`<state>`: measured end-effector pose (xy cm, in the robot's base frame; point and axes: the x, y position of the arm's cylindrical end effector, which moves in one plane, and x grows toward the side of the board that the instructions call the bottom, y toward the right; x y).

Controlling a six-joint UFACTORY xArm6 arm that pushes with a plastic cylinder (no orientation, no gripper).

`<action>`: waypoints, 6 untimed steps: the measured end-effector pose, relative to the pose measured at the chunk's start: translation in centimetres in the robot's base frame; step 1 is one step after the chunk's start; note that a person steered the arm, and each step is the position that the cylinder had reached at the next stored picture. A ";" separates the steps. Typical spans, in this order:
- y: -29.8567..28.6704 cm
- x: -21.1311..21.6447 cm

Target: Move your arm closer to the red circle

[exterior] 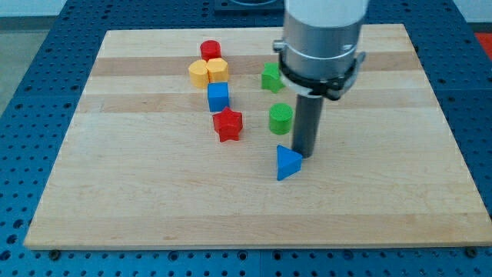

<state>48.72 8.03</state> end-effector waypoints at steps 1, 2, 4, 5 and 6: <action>5.6 -2.0; 7.0 -6.5; 2.5 -17.1; -2.3 -20.3; -7.5 -22.7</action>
